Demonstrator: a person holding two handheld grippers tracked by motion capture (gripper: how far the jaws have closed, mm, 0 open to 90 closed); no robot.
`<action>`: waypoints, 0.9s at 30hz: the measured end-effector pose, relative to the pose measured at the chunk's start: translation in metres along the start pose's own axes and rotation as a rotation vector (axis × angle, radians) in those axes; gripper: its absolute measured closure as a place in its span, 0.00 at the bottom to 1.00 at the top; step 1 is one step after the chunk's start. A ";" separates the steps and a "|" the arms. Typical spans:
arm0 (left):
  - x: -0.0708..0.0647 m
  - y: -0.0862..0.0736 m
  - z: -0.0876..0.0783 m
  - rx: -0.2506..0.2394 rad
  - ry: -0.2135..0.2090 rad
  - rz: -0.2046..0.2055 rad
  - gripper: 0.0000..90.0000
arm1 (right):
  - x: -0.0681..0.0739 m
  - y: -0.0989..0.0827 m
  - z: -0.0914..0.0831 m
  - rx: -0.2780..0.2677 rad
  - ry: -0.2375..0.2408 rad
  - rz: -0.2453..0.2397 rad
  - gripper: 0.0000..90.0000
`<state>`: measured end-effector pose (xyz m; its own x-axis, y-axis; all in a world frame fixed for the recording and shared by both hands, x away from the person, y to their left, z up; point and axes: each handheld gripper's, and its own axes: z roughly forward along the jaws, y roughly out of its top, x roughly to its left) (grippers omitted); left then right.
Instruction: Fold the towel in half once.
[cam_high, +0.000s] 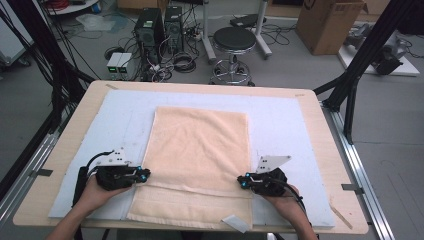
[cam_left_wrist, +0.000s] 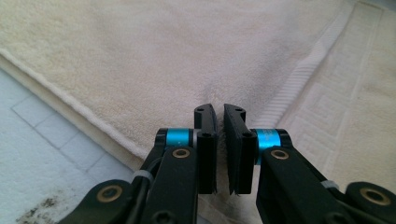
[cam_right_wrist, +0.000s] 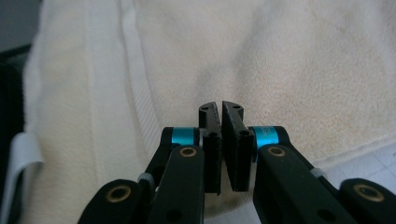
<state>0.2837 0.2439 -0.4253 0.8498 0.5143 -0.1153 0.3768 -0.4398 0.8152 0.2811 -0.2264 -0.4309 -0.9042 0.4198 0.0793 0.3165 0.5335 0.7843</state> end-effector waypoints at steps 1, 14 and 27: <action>-0.001 0.002 -0.002 -0.001 0.003 0.010 0.93 | 0.001 0.001 -0.003 -0.015 0.006 0.009 0.96; -0.033 -0.008 -0.033 -0.030 -0.035 0.043 0.93 | 0.031 0.003 -0.027 -0.090 0.075 -0.021 0.96; -0.017 -0.002 -0.013 -0.038 -0.023 0.023 0.67 | 0.002 0.006 -0.020 -0.077 0.027 0.034 0.71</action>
<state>0.2637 0.2457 -0.4174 0.8667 0.4869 -0.1089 0.3430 -0.4230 0.8387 0.2751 -0.2368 -0.4138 -0.9012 0.4157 0.1223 0.3248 0.4613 0.8257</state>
